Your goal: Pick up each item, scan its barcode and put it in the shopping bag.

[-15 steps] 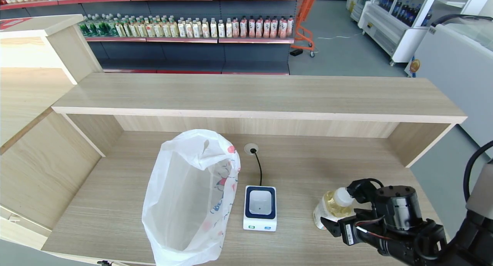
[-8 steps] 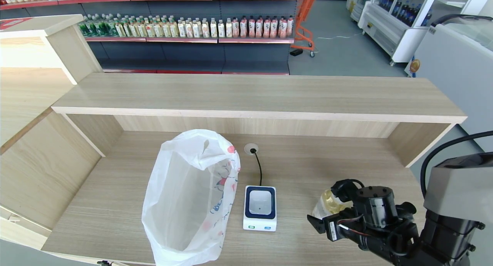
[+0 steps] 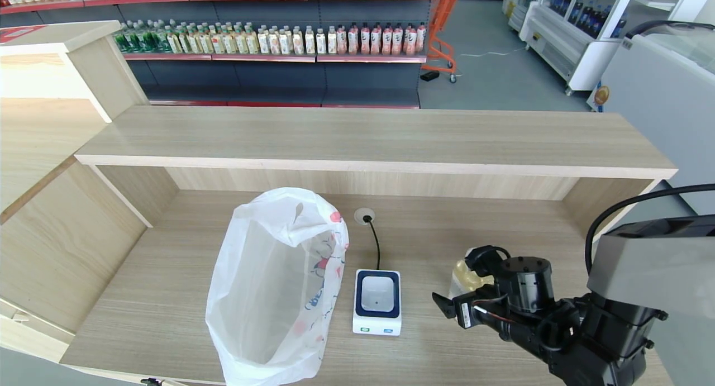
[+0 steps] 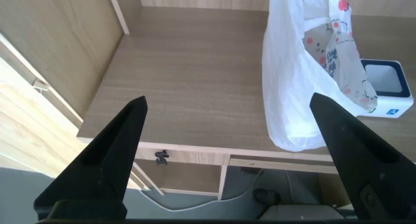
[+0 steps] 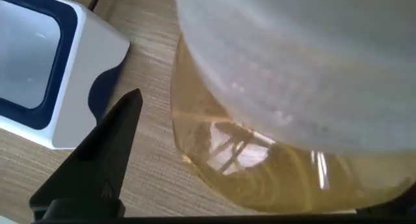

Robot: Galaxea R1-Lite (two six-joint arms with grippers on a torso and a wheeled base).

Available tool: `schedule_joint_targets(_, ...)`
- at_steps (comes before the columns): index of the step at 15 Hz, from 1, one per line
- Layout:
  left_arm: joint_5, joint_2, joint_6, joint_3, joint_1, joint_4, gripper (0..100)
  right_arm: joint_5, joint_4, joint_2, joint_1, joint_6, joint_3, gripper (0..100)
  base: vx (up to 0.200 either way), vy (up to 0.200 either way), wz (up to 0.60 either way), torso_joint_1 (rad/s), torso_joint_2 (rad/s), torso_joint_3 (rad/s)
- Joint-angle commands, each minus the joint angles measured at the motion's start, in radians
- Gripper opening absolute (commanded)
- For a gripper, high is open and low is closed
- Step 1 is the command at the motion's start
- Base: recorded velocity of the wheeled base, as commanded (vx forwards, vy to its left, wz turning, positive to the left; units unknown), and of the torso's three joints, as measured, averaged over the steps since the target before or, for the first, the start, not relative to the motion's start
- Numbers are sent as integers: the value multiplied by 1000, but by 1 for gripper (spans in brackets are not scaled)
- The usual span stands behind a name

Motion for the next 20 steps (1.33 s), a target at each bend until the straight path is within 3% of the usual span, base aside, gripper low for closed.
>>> schedule_joint_targets(1, 0, 0, 0, 0, 0, 0, 100, 1, -14, 8, 2, -12, -23, 0, 0, 0, 0, 0, 0, 0)
schedule_joint_targets(12, 0, 0, 0, 0, 0, 0, 100, -5, -41, -1, 11, -81, 3, 0, 0, 0, 0, 0, 0, 0)
schedule_joint_targets(15, 0, 0, 0, 0, 0, 0, 100, 6, -38, -55, 5, -27, 18, 0, 0, 0, 0, 0, 0, 0)
schedule_joint_targets(17, 0, 0, 0, 0, 0, 0, 100, 113, -37, -171, 3, 108, -37, 0, 0, 0, 0, 0, 0, 0)
schedule_joint_targets(20, 0, 0, 0, 0, 0, 0, 100, 294, -12, -391, 0, 184, 9, 0, 0, 0, 0, 0, 0, 0)
